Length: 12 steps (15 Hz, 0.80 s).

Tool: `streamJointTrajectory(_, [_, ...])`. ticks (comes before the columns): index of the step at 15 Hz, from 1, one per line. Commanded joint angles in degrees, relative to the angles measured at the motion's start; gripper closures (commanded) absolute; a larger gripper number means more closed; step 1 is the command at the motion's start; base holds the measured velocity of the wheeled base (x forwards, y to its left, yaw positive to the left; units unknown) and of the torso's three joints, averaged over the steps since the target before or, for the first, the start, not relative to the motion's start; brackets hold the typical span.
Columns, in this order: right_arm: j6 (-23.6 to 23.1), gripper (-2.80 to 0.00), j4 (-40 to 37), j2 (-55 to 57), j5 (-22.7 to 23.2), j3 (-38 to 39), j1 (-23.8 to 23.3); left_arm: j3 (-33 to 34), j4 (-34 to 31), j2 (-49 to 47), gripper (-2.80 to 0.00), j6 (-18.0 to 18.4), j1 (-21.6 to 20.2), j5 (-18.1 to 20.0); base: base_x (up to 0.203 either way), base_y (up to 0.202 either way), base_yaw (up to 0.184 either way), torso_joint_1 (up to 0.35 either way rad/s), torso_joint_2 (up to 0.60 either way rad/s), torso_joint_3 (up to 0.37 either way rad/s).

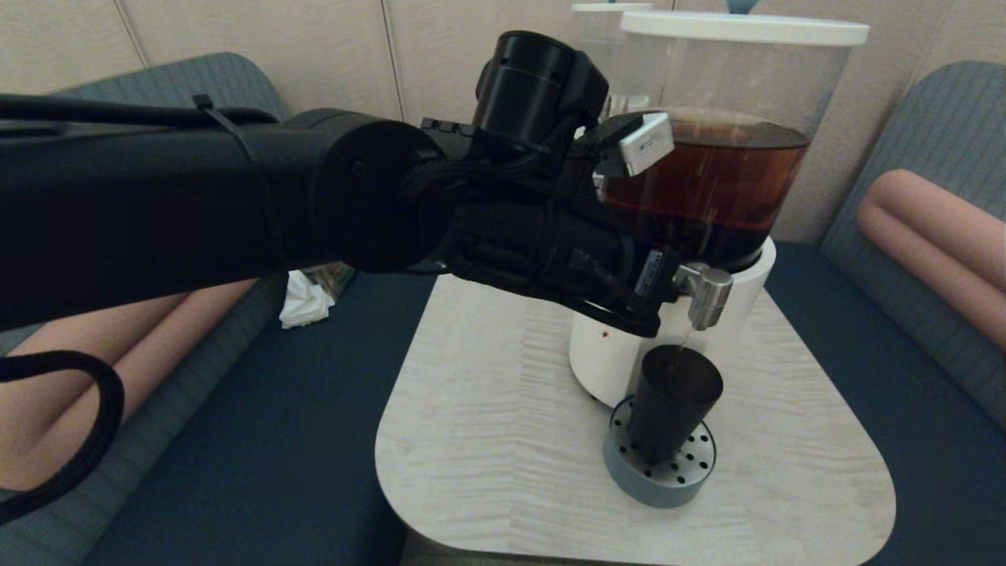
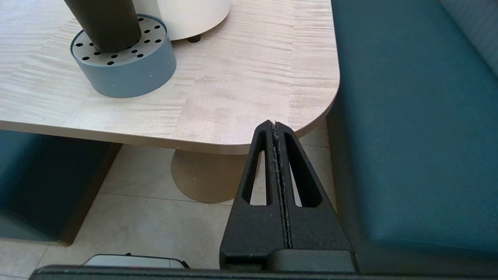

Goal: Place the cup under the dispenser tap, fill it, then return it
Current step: Turn off the faucet

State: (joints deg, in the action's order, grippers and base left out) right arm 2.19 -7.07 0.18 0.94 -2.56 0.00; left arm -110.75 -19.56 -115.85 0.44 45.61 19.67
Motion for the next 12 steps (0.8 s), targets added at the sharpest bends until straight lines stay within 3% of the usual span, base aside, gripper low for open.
streamJointTrajectory(1, [0.0,0.00,0.0,0.1,0.0,0.0,0.0,0.0,0.6,-0.1,0.00,0.0,0.2,-0.5,0.000,0.000,0.000,0.000,0.00,0.000])
streamJointTrajectory(12, [0.0,0.00,0.0,0.1,0.0,0.0,0.0,0.0,5.9,-3.3,0.00,0.2,0.1,-1.8,0.000,0.000,0.000,0.000,0.00,0.000])
